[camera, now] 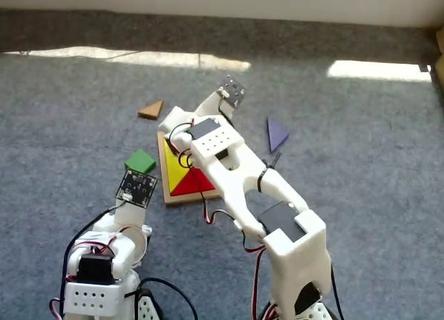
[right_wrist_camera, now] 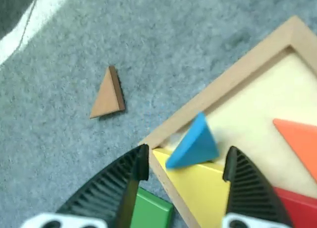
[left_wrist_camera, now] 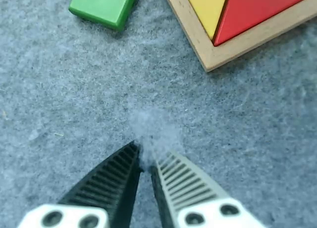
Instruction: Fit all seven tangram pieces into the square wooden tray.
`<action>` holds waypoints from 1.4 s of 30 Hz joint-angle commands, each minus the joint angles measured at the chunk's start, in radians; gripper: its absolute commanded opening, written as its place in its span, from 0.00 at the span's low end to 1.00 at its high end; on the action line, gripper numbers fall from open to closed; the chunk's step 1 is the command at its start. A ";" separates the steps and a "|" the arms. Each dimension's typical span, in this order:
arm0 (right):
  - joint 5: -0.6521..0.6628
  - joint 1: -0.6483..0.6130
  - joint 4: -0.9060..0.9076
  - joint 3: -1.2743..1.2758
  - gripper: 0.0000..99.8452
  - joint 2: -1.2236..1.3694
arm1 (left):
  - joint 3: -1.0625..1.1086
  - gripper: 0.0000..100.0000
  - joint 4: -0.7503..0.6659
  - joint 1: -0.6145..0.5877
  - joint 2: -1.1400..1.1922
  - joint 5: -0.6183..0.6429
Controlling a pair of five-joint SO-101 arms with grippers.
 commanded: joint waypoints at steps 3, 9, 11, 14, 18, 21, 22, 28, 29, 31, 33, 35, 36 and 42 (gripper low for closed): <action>0.025 -0.012 0.159 -0.097 0.25 -0.036 | 0.019 0.00 0.002 -0.004 -0.024 0.000; 0.124 0.064 0.209 -0.148 0.03 -0.139 | 0.019 0.00 0.002 -0.004 -0.024 0.000; 0.193 0.079 0.217 -0.145 0.01 -0.186 | 0.019 0.00 0.002 -0.004 -0.024 0.000; 0.285 0.091 0.309 -0.147 0.00 -0.262 | 0.019 0.00 0.002 -0.004 -0.024 0.000; 0.486 0.096 0.483 -0.147 0.00 -0.374 | 0.019 0.00 0.002 -0.004 -0.024 0.000; 0.646 0.097 0.634 -0.147 0.00 -0.441 | 0.019 0.00 0.002 -0.004 -0.024 0.000; 0.680 0.102 0.679 -0.147 0.00 -0.456 | 0.019 0.00 0.002 -0.004 -0.024 0.000; 0.710 0.282 0.897 -0.143 0.00 -0.550 | 0.019 0.00 0.002 -0.004 -0.024 0.000; 0.712 0.321 0.920 -0.130 0.00 -0.565 | 0.019 0.00 0.002 -0.004 -0.024 0.000; 0.755 0.390 0.932 -0.065 0.00 -0.613 | 0.019 0.00 0.002 -0.004 -0.024 0.000; 0.836 0.433 0.917 0.033 0.00 -0.682 | 0.019 0.00 0.002 -0.004 -0.024 0.000; 0.867 0.467 0.863 0.157 0.00 -0.780 | 0.019 0.00 0.002 -0.004 -0.024 0.000; 0.867 0.481 0.825 0.222 0.00 -0.834 | 0.019 0.00 0.002 -0.004 -0.024 0.000; 0.872 0.584 0.530 0.654 0.00 -1.107 | 0.019 0.00 0.002 -0.004 -0.024 0.000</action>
